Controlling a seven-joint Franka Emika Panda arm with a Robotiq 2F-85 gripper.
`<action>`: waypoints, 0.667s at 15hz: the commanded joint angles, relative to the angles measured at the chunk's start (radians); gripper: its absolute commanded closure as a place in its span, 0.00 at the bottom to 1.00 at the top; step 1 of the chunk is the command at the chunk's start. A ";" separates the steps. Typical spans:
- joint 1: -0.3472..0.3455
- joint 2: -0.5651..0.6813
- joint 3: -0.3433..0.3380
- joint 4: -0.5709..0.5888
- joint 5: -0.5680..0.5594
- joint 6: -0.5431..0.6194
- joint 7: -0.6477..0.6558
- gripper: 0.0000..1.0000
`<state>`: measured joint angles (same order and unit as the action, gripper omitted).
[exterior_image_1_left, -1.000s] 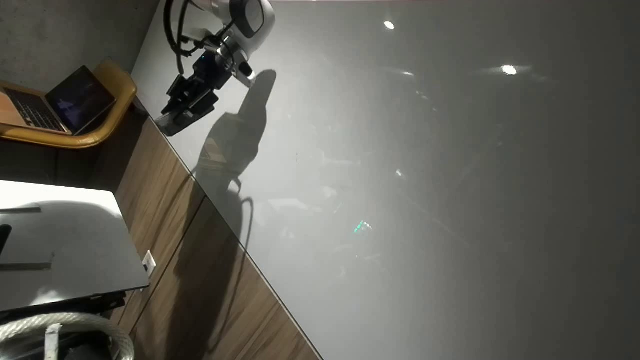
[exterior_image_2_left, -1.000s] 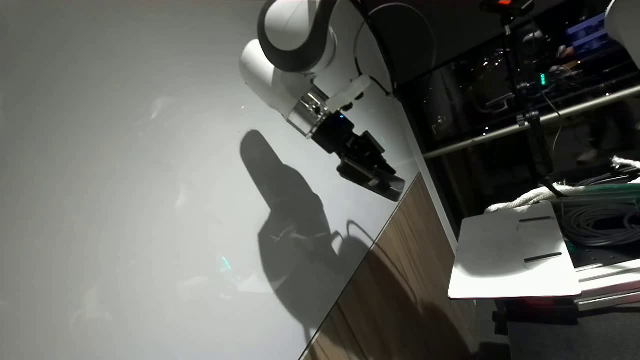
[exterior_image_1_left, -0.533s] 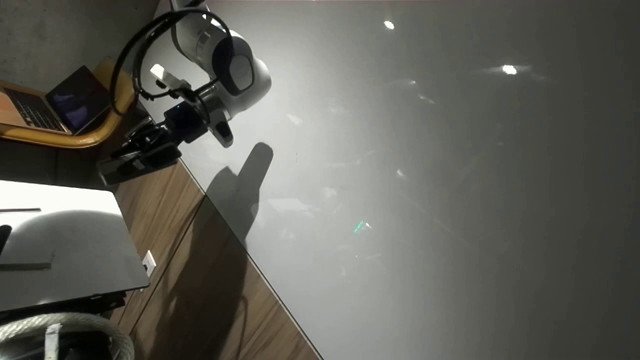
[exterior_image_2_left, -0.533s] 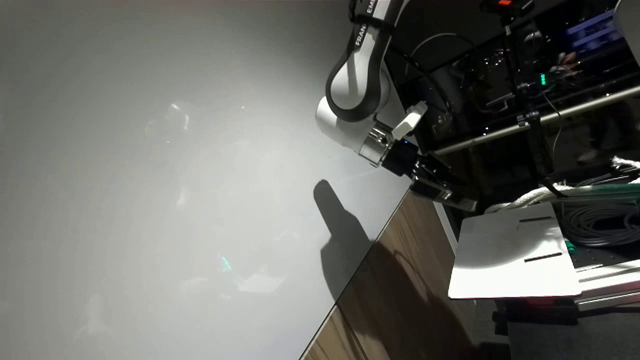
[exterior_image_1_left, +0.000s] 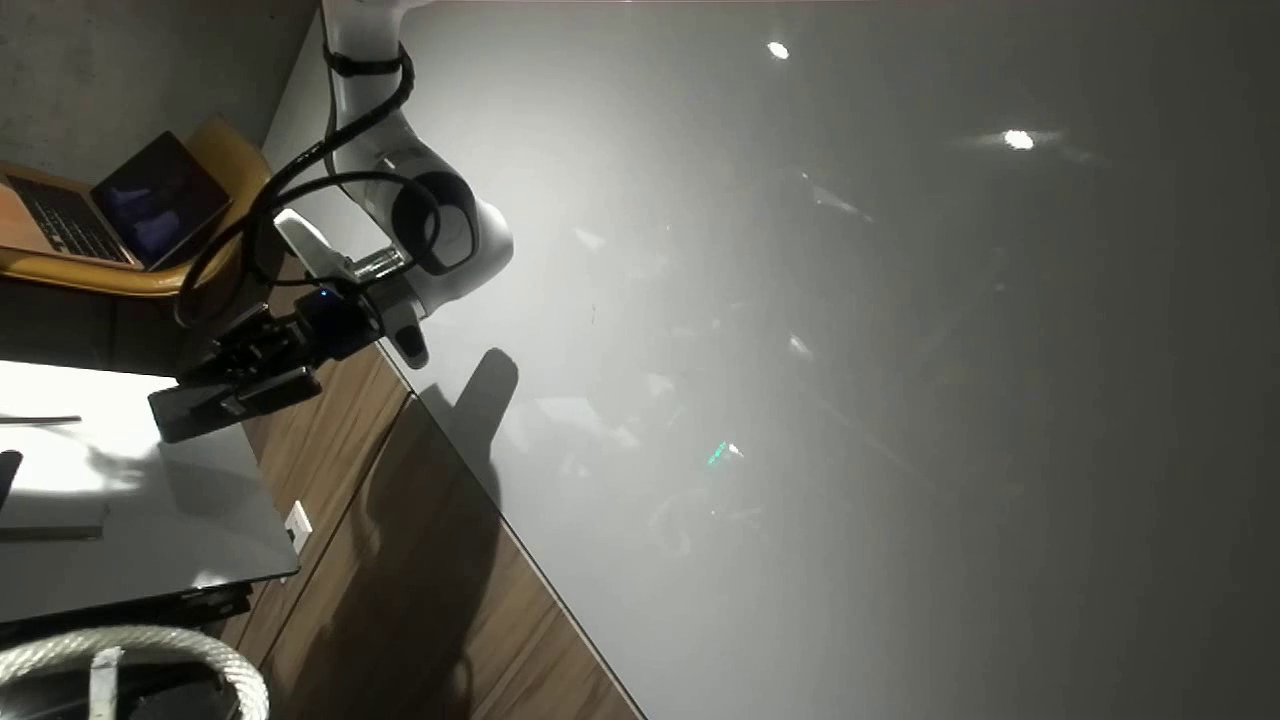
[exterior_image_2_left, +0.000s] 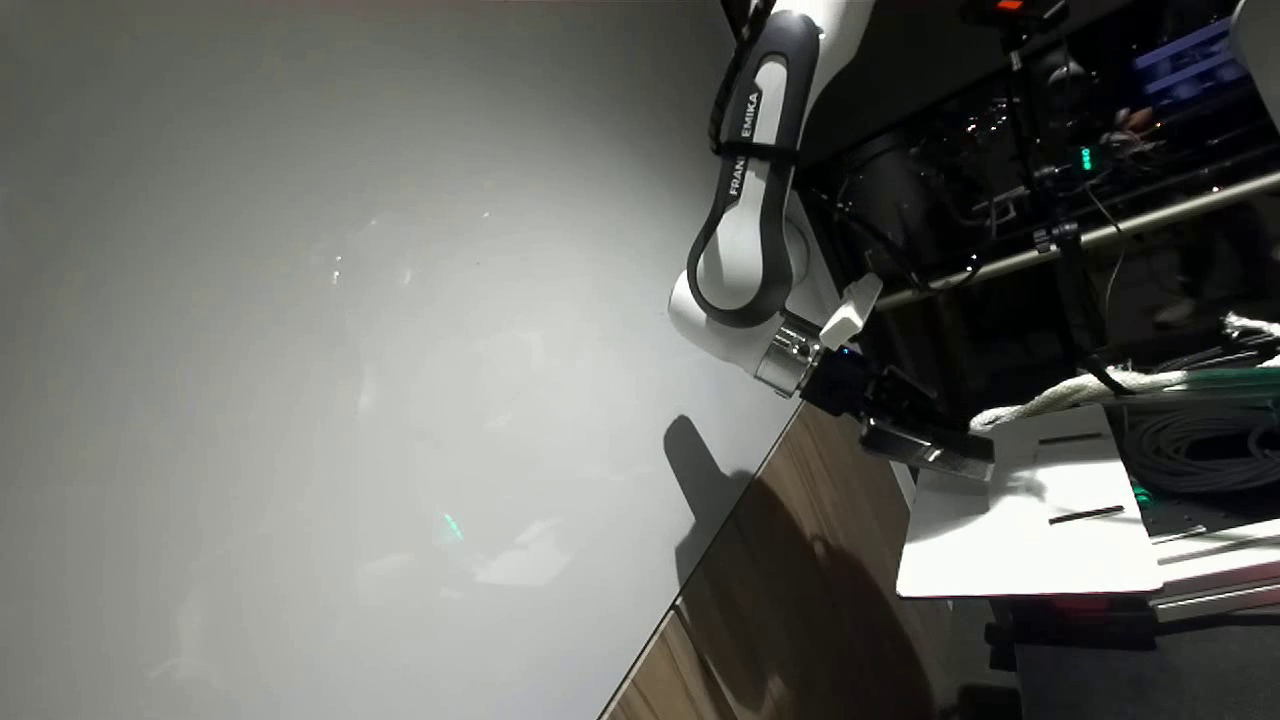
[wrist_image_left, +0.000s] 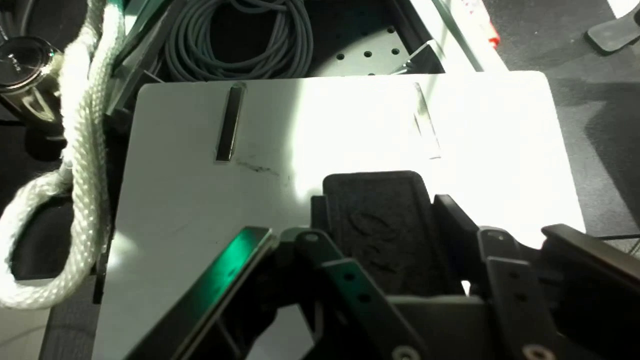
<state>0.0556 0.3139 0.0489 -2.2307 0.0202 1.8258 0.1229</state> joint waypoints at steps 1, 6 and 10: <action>-0.001 0.051 -0.003 0.037 0.005 -0.002 -0.032 0.72; 0.007 0.096 -0.001 0.066 0.002 0.001 -0.026 0.72; 0.011 0.119 -0.002 0.084 0.000 -0.002 -0.025 0.72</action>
<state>0.0619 0.4133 0.0493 -2.1705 0.0201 1.8274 0.1082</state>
